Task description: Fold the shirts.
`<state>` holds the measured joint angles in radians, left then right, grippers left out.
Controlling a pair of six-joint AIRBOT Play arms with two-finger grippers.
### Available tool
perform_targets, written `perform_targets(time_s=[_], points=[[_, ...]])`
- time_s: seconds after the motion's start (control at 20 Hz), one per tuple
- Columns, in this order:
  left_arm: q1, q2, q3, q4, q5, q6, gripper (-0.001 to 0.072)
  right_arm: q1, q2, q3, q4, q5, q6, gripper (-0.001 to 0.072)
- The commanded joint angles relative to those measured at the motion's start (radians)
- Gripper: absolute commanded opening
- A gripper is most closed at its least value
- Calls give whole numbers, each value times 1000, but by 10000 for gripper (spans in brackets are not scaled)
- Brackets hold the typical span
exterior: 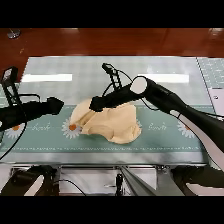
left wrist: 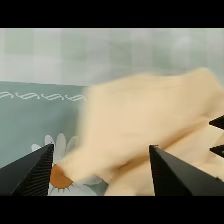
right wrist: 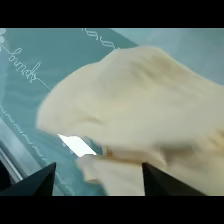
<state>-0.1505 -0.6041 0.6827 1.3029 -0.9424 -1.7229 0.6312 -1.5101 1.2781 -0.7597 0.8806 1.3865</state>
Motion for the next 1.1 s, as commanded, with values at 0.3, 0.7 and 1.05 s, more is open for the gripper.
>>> perform_targets(time_s=[0.3,0.7,1.05], points=[[52,-110,0,-30,-171,-48,706,-765,289,48,-188,317,-71,623],[63,-454,-125,-478,-256,223,706,-1063,459,-465,-134,211,-133,622],[-75,-596,-125,-527,-76,223,705,-944,451,-497,-133,154,-149,622]])
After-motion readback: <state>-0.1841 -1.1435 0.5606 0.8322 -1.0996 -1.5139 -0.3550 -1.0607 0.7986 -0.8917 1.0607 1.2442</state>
